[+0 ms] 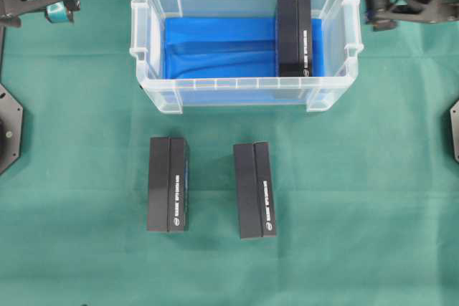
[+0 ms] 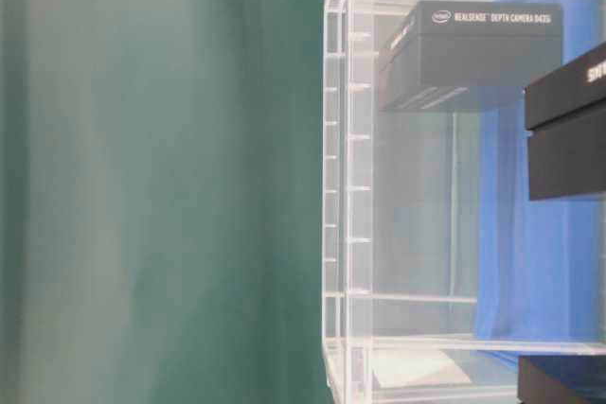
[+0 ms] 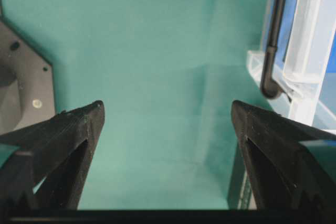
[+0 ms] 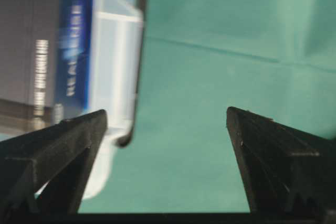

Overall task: Take out the box from the case.
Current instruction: 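Move the open right gripper over the right black box pair in the case, then lower the right gripper around the right box pair and close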

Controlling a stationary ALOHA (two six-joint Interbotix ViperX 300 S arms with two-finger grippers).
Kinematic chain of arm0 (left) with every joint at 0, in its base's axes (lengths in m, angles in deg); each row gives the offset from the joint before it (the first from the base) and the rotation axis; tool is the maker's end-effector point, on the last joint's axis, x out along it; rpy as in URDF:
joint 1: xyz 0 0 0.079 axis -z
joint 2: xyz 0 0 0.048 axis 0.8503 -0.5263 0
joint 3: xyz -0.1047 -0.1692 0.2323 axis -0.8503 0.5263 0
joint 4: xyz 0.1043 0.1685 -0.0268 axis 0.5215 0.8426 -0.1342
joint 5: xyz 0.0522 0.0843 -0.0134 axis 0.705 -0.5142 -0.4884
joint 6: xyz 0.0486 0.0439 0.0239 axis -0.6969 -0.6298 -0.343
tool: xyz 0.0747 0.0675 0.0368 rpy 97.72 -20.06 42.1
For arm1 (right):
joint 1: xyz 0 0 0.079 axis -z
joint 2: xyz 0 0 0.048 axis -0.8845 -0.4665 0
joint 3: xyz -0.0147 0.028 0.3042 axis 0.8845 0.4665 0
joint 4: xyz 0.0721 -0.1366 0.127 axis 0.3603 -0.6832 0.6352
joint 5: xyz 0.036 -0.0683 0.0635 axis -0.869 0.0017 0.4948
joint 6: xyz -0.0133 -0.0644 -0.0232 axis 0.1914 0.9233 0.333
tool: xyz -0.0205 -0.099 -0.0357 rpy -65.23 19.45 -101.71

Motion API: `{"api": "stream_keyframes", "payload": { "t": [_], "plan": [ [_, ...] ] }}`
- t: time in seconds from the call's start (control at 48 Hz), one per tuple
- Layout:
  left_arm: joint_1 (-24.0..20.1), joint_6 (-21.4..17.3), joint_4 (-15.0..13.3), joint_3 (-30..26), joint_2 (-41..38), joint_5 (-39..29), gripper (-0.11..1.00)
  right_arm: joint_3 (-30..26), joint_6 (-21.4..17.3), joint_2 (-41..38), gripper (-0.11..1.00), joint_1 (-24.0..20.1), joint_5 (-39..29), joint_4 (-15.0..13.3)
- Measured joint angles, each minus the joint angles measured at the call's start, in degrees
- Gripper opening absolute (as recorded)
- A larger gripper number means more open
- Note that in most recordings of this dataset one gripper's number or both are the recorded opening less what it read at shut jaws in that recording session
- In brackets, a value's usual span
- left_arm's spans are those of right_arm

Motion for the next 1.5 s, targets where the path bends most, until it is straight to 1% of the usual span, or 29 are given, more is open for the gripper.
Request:
{"api": "stream_keyframes", "payload": {
  "t": [0.167, 0.458, 0.645, 0.874, 1.041, 1.499],
  "plan": [
    [-0.1, 0.1, 0.0, 0.4, 0.1, 0.1, 0.96, -4.6, -0.4, -5.5, 0.93, -1.9, 0.0, 0.0],
    [0.0, 0.0, 0.0, 0.4, 0.1, 1.7, 0.96, -12.6, -0.6, -13.4, 0.93, -3.4, 0.0, 0.2],
    [0.0, -0.8, -0.1, 0.8, 0.3, 1.8, 0.96, -16.3, -2.6, -17.1, 0.93, -4.4, 0.0, 0.2],
    [0.1, -1.4, 0.0, 1.0, 0.6, 2.6, 0.96, -18.1, -3.4, -19.0, 0.93, -5.2, 0.1, 0.0],
    [0.5, -1.5, 0.0, 1.0, 0.6, 4.0, 0.96, -18.4, -5.2, -19.2, 0.93, -5.4, 0.0, 0.2],
    [0.6, -2.1, 0.0, 1.1, 0.6, 4.2, 0.96, -18.4, -5.1, -19.6, 0.93, -5.4, 0.1, -0.4]
  ]
}}
